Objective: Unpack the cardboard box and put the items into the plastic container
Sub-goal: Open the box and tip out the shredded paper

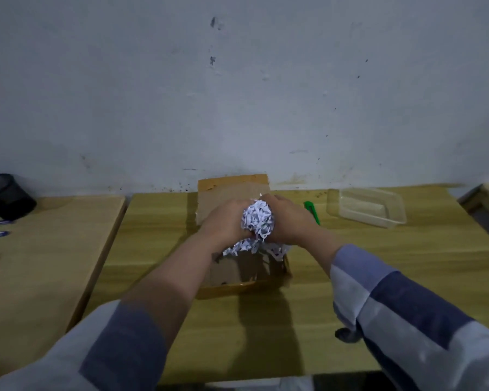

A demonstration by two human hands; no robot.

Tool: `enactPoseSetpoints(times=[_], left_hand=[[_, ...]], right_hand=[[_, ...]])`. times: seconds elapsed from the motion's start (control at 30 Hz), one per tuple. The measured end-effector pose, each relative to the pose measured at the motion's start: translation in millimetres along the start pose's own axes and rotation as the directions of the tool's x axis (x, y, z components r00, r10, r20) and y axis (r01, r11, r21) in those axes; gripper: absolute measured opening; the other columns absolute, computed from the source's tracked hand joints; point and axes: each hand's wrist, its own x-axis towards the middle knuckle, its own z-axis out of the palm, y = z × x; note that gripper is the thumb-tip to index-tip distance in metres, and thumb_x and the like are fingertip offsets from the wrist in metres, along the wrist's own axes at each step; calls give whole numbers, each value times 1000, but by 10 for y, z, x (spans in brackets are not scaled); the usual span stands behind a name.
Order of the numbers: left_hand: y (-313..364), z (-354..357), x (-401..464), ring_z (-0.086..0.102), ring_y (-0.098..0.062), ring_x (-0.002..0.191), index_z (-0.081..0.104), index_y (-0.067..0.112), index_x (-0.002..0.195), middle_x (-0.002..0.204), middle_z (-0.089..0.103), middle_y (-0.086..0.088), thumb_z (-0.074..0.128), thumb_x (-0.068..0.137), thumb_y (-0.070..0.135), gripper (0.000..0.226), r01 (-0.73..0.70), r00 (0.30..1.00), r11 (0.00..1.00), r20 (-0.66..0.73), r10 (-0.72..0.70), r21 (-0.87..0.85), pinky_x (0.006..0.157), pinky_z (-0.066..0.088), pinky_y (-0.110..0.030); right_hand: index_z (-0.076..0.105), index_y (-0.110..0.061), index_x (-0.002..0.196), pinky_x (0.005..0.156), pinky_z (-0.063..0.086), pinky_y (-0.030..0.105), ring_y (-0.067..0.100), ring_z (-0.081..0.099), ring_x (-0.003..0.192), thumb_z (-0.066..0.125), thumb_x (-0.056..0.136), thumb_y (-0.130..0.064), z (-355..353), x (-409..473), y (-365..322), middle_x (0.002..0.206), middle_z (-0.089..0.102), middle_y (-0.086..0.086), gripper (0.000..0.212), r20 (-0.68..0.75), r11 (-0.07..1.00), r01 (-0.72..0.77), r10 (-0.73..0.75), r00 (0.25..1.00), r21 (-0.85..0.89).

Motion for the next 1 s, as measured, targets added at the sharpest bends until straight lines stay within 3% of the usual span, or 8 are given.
enactPoseSetpoints(times=[0.2,0.37,0.43,0.57,0.7,0.87,1.0], left_hand=[[766,248,282,58,-22,110,58,32,125,123,64,1,79,74,26,56,-96,995,994,0,96,-45,76,37,-23],[1381,871,498,59,-25,108,59,28,123,118,64,-3,79,72,22,55,-109,988,989,98,118,-100,87,48,-35],[1563,1171,556,58,-24,112,60,25,123,120,63,-3,80,72,19,56,-115,982,984,136,134,-137,91,46,-33],[1715,1806,595,42,-24,130,37,22,144,142,46,-6,78,76,22,80,-87,967,995,236,94,-40,107,34,-32],[1626,2259,544,20,-22,142,11,34,150,156,20,3,74,77,40,97,-70,934,989,356,18,133,115,24,-41],[1634,2267,545,19,-20,141,10,38,150,154,22,6,74,75,46,99,-77,941,985,339,20,155,114,23,-41],[1686,2198,550,19,-21,141,10,38,150,156,21,7,75,73,49,101,-48,931,985,365,-16,165,114,22,-42]], right_hand=[[39,-21,132,85,48,38,31,57,111,73,69,-44,-433,-320,662,124,54,8,76,-35,997,-67,65,997,-30],[38,-20,135,85,47,36,30,57,112,74,69,-44,-510,-760,1442,124,53,8,79,-10,989,-144,144,990,-39],[39,-21,134,86,48,38,31,58,112,73,68,-47,-430,-911,1739,125,53,7,79,14,982,-183,183,983,-36],[35,-24,136,91,50,41,31,56,114,75,64,-50,-139,-1113,2262,129,49,7,87,99,969,-244,241,965,23],[23,-31,145,102,39,42,35,43,123,69,69,-48,175,-1266,2629,139,40,5,90,157,974,-225,218,963,30],[19,-35,146,106,35,44,32,34,127,71,71,-43,238,-1306,2780,147,32,1,92,137,976,-214,206,969,48],[14,-40,147,104,30,43,30,30,128,73,69,-46,123,-1274,2779,150,31,-4,97,196,981,-193,196,961,-35]])
